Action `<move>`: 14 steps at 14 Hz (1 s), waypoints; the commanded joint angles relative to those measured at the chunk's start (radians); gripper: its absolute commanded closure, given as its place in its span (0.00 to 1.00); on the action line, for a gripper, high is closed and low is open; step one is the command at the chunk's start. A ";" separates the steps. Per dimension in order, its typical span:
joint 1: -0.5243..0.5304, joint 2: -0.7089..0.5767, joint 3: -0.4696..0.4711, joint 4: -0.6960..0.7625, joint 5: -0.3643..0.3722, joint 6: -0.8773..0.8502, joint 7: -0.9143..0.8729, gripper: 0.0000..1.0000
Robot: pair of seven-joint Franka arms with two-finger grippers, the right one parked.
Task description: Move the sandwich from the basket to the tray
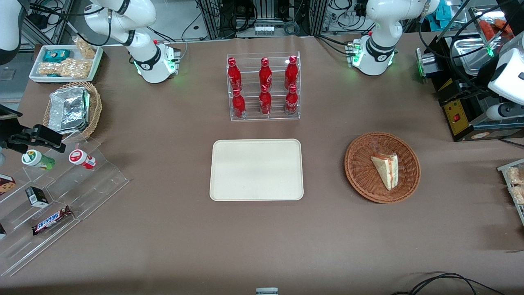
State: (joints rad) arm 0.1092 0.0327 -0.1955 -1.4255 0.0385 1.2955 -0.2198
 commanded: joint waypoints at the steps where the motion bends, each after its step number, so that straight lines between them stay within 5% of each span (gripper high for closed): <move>1: -0.003 -0.005 0.004 0.007 0.012 -0.021 0.011 0.00; 8: -0.006 0.048 0.004 0.008 0.014 -0.010 0.007 0.00; 14: -0.008 0.138 0.004 -0.012 0.014 0.054 -0.223 0.00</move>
State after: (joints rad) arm 0.1088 0.1491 -0.1931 -1.4358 0.0392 1.3136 -0.3962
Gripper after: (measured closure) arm 0.000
